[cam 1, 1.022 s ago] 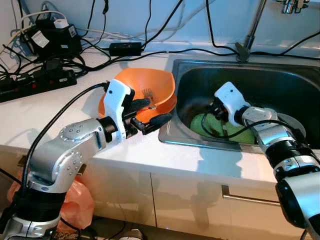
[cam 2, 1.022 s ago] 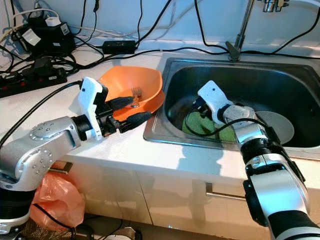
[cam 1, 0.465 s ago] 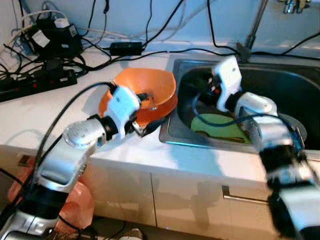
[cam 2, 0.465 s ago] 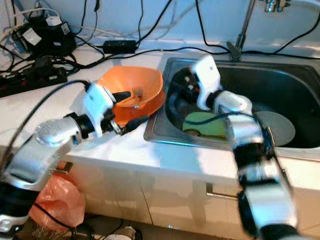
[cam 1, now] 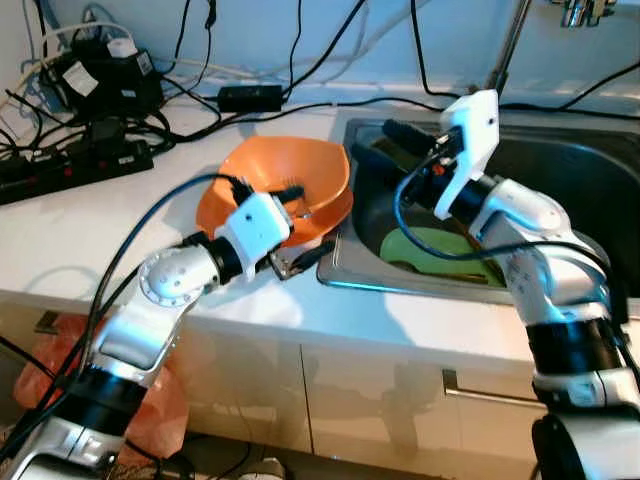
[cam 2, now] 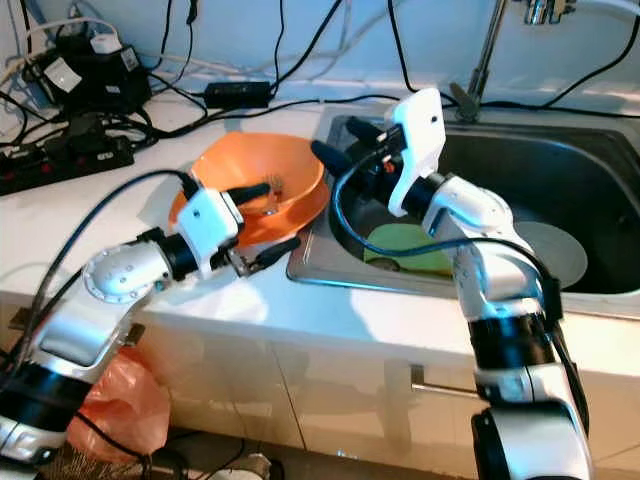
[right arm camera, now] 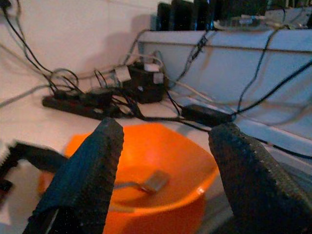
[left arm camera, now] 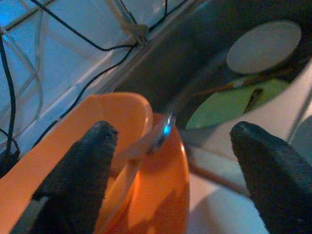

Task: Kitchen organization

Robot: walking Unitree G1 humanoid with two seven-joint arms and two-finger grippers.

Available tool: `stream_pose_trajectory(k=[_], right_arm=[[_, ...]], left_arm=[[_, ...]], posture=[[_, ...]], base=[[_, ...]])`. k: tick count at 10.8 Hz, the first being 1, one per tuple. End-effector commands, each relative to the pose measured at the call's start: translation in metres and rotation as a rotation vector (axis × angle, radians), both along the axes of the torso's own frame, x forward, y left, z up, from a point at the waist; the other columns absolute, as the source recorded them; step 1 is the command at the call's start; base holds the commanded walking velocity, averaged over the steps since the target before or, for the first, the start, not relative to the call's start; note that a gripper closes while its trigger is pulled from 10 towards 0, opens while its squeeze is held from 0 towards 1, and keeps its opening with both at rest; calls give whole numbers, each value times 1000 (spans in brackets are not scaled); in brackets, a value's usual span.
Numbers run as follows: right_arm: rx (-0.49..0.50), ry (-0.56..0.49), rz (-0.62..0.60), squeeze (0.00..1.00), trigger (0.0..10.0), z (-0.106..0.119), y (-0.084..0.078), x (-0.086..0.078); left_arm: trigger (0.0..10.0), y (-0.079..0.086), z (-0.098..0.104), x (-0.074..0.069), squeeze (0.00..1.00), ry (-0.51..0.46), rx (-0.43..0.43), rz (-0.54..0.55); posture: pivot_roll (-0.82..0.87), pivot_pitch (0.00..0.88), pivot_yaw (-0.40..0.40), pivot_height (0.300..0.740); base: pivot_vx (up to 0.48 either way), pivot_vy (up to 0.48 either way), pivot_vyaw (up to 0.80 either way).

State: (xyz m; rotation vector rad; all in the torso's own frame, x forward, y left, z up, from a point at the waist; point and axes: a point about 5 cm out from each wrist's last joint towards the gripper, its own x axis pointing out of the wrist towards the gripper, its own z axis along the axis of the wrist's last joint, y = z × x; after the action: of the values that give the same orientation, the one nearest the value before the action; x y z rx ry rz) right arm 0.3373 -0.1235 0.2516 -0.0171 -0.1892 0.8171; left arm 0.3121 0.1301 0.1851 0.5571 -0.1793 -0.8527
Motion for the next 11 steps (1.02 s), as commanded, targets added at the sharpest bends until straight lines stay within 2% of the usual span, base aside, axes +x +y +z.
stream_pose_trajectory(k=[1,2,6,11], right_arm=[[23,-2,11,0,10000,3,1,-4],[35,4,13,0,10000,5,1,-7],[57,27,5,0,10000,8,1,-13],[67,41,14,0,10000,9,2,-16]], left_arm=[[1216,-1,2,3,0,-32,25,-10],[0,-2,1,5,0,-42,17,-3],[0,-2,3,15,0,-115,-5,16],[0,1,4,21,0,-144,-10,28]], posture=[[193,43,77,740],[193,43,77,740],[184,46,77,740],[181,47,78,740]], base=[[0,0,0],[0,0,0],[0,0,0],[0,0,0]])
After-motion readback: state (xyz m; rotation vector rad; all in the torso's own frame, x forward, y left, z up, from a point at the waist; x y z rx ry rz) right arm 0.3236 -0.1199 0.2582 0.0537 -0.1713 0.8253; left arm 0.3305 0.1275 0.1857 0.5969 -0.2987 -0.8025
